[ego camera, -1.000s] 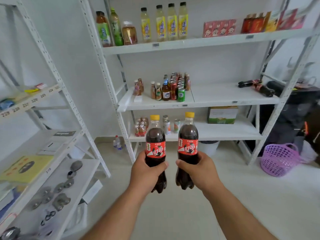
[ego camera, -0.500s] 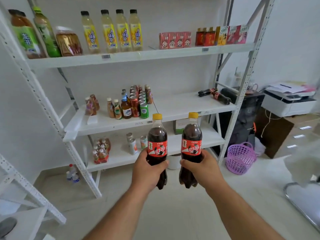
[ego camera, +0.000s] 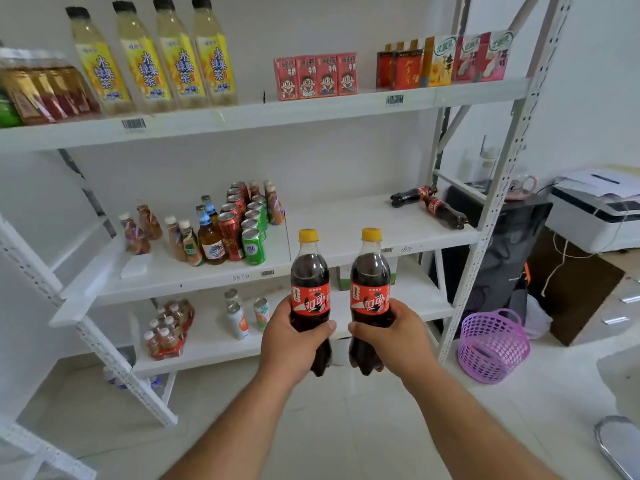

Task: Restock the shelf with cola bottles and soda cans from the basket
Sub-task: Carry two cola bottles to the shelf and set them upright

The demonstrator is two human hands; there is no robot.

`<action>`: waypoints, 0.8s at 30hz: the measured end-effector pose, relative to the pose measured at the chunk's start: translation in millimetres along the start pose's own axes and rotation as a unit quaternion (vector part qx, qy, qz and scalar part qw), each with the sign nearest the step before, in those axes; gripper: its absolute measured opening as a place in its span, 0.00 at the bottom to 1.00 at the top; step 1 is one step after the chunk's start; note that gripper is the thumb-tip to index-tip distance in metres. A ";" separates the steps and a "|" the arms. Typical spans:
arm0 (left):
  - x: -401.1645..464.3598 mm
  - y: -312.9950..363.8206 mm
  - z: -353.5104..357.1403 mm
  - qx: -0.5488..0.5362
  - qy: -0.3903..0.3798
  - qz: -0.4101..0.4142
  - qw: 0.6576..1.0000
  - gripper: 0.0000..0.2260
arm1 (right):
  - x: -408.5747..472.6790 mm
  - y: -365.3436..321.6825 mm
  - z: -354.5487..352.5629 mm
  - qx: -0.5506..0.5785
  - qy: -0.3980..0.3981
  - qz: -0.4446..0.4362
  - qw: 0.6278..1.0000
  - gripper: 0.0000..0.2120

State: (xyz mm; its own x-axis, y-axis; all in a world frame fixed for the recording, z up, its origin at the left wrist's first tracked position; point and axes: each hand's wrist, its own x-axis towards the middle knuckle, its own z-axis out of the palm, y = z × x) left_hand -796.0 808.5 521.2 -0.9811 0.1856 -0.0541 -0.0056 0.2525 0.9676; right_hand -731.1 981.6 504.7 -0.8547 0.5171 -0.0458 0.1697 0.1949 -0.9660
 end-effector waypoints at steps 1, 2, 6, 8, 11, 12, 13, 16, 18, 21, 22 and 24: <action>10.3 4.0 10.6 -0.002 0.004 -0.001 1.000 0.27 | 16.4 -0.2 -7.4 -0.002 -0.005 -0.002 1.000 0.19; 20.9 7.6 20.3 -0.005 0.010 -0.001 1.000 0.26 | 32.0 0.3 -13.8 -0.007 -0.009 -0.004 1.000 0.19; 60.4 16.9 48.6 -0.003 0.029 -0.009 1.000 0.23 | 89.8 6.5 -26.9 -0.003 -0.016 0.002 1.000 0.18; 81.7 17.7 58.4 0.006 0.037 -0.012 0.999 0.22 | 115.6 10.5 -28.1 0.002 -0.023 0.006 1.000 0.18; 119.2 15.4 69.4 0.017 0.055 -0.023 0.998 0.24 | 154.1 12.4 -23.5 -0.002 -0.028 0.004 1.000 0.19; 133.1 13.2 71.8 0.021 0.061 -0.026 0.998 0.25 | 167.7 12.4 -20.6 -0.007 -0.030 0.002 1.000 0.19; 147.0 11.2 73.8 0.024 0.065 -0.026 0.997 0.25 | 181.1 11.6 -17.2 -0.013 -0.032 0.000 0.999 0.19; 189.2 6.7 77.2 0.020 0.067 -0.022 0.997 0.26 | 219.3 4.9 -5.5 -0.029 -0.042 -0.009 0.999 0.15; 218.1 2.8 77.5 0.017 0.065 -0.019 0.998 0.26 | 244.4 -0.2 4.8 -0.040 -0.045 -0.009 0.998 0.15; 257.5 0.6 76.0 0.016 0.058 -0.014 0.998 0.25 | 279.7 -4.8 21.8 -0.048 -0.044 -0.005 0.998 0.15; 269.9 0.4 75.7 0.016 0.055 -0.014 0.998 0.25 | 290.4 -6.0 26.2 -0.047 -0.044 -0.002 0.998 0.15; 292.2 1.1 76.4 0.013 0.054 -0.017 0.998 0.26 | 310.2 -9.7 33.1 -0.045 -0.042 0.002 0.998 0.14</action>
State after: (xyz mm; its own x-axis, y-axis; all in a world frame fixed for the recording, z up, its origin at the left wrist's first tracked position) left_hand -1067.9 935.6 487.7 -0.9956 0.0733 -0.0576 -0.0348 0.2817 0.9589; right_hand -1014.1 1112.6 491.4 -0.8911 0.4475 -0.0746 0.2134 0.2685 -0.9393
